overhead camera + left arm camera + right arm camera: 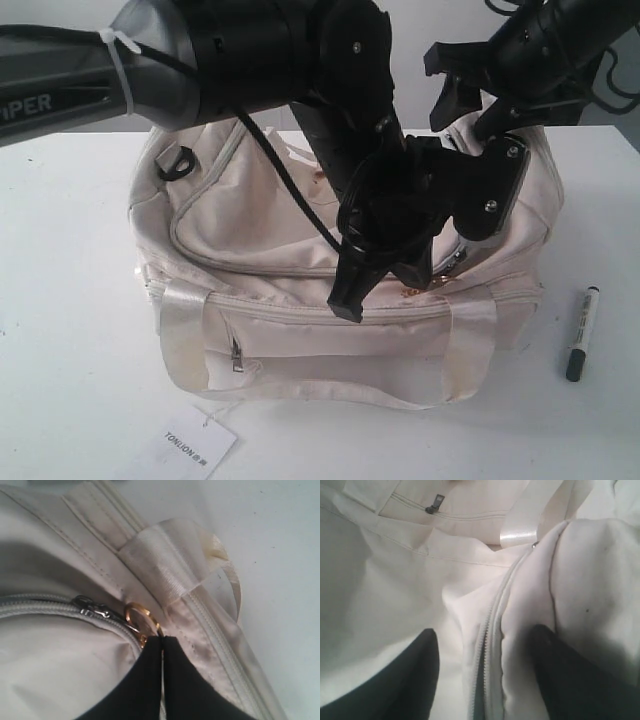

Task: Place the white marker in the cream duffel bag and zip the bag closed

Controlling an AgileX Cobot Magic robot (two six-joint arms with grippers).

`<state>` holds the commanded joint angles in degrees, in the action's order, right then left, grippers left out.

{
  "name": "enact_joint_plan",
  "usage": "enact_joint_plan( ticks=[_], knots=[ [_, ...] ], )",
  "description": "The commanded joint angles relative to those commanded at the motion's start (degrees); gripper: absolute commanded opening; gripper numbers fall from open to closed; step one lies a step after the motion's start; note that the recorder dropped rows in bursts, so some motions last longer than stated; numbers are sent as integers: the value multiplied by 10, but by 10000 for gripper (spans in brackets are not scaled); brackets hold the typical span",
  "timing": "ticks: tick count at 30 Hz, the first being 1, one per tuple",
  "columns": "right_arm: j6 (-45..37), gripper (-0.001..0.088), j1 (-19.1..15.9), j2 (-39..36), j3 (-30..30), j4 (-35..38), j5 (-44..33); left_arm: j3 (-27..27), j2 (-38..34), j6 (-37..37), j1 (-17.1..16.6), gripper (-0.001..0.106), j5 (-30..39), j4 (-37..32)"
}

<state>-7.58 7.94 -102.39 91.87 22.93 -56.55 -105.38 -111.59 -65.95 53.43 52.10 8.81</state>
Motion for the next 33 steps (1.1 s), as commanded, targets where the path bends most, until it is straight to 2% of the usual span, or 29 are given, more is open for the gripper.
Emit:
enact_joint_plan(
  ticks=[15, 18, 25, 28, 33],
  knots=[
    [0, 518, 0, -31, 0, -6, -14, 0, 0, 0, 0, 0, 0, 0],
    [-1, 446, 0, -37, 0, -6, -19, 0, 0, 6, 0, 0, 0, 0],
    [-16, 110, 0, -40, 0, -7, -23, 0, 0, 6, 0, 0, 0, 0],
    [-28, 6, 0, -40, 0, -7, -23, 0, 0, 6, 0, 0, 0, 0],
    [-28, 0, 0, -40, 0, -7, -23, 0, 0, 6, 0, 0, 0, 0]
  ],
)
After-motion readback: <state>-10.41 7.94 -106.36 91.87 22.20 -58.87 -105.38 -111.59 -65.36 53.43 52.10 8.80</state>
